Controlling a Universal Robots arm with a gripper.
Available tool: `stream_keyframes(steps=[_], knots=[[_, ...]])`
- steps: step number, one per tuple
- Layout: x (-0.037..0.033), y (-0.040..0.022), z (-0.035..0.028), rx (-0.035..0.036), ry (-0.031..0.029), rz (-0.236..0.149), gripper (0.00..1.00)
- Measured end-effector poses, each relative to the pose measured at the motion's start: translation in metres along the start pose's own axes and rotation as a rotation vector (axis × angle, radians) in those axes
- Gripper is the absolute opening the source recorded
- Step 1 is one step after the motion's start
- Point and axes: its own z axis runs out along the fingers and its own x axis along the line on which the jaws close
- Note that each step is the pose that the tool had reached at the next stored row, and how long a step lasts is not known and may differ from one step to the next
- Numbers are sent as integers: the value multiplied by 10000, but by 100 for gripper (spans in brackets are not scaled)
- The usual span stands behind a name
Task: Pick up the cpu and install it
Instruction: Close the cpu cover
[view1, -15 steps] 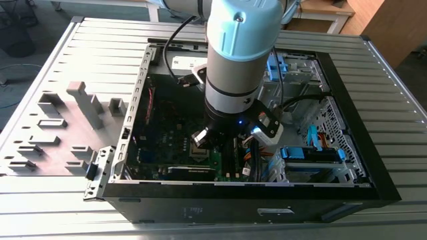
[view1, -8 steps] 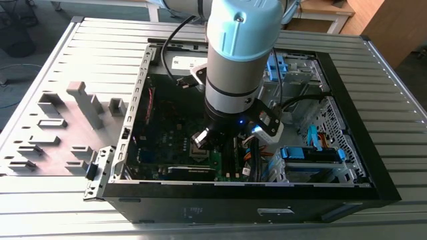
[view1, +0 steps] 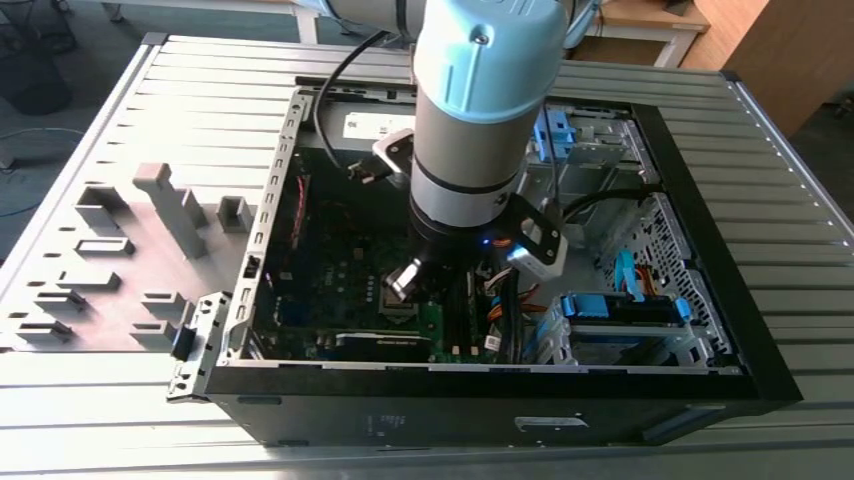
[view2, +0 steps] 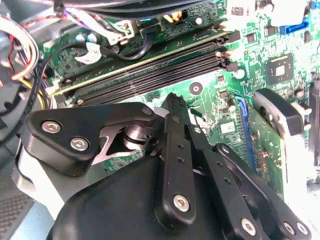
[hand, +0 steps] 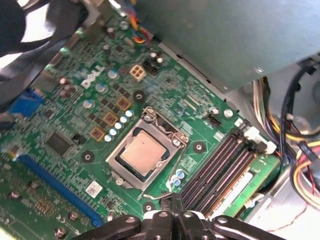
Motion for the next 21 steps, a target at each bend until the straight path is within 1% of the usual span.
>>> stream_keyframes(steps=[3,6,10,16,21], knots=[[6,5,0,20,36,-354,11],[15,12,0,31,57,-594,11],[15,13,-7,28,60,-698,11],[12,16,-107,28,61,-725,11],[9,17,-175,26,60,-744,11]])
